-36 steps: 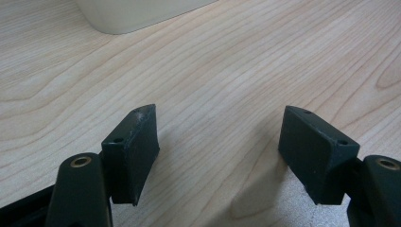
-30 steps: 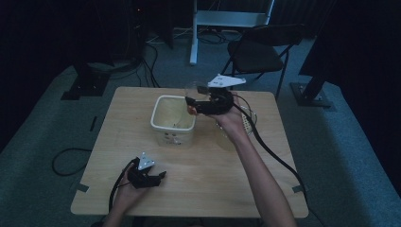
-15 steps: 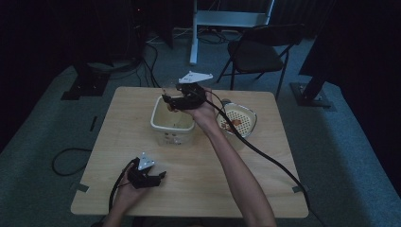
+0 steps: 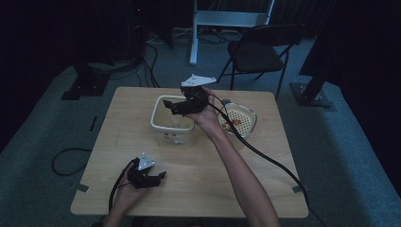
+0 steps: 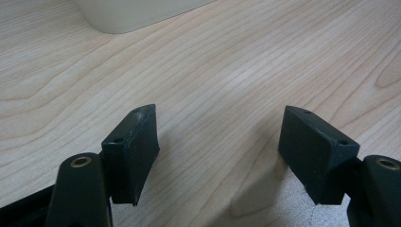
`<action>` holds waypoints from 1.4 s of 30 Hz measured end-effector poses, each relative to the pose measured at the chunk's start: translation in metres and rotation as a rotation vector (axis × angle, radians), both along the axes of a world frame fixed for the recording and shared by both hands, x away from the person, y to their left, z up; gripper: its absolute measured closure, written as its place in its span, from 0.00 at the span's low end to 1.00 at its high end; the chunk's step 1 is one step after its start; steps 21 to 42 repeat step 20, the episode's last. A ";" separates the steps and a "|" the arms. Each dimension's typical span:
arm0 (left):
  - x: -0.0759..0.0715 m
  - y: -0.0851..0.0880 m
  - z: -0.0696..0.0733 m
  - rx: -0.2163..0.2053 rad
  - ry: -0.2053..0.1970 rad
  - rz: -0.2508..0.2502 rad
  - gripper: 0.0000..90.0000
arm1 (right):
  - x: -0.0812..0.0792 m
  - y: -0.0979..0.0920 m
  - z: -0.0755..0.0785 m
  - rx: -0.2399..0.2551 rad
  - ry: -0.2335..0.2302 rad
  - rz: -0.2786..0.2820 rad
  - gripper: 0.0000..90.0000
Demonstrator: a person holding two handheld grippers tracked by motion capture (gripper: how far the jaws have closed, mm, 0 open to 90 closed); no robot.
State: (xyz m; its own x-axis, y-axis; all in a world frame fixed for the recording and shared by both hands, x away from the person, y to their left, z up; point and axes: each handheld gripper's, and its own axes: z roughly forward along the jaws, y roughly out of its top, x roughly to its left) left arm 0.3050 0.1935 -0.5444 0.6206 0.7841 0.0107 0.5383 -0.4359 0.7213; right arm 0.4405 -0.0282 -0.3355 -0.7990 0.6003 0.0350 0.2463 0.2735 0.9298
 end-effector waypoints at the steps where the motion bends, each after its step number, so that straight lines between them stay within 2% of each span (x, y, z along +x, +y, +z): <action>1: 0.000 0.000 0.000 -0.001 0.000 0.000 0.33 | -0.004 -0.004 0.000 0.005 -0.010 -0.002 0.15; 4: 0.000 0.000 0.000 0.002 0.000 -0.002 0.33 | -0.016 -0.016 -0.002 -0.009 -0.037 -0.020 0.15; 6: 0.000 0.000 0.000 -0.001 -0.002 0.000 0.33 | -0.023 -0.023 -0.006 -0.053 -0.055 -0.035 0.15; 9: 0.000 0.000 0.000 0.000 -0.001 0.000 0.33 | -0.033 -0.036 -0.014 -0.054 -0.055 -0.034 0.16; 12: 0.000 0.000 0.000 0.000 -0.001 0.000 0.33 | -0.040 -0.044 -0.021 -0.086 -0.071 -0.044 0.16; 20: 0.001 0.000 0.000 -0.002 -0.001 0.000 0.33 | -0.074 -0.072 -0.069 -0.137 -0.012 -0.038 0.17; 42: 0.001 0.000 0.000 -0.002 -0.001 0.000 0.33 | -0.074 -0.072 -0.069 -0.137 -0.012 -0.038 0.17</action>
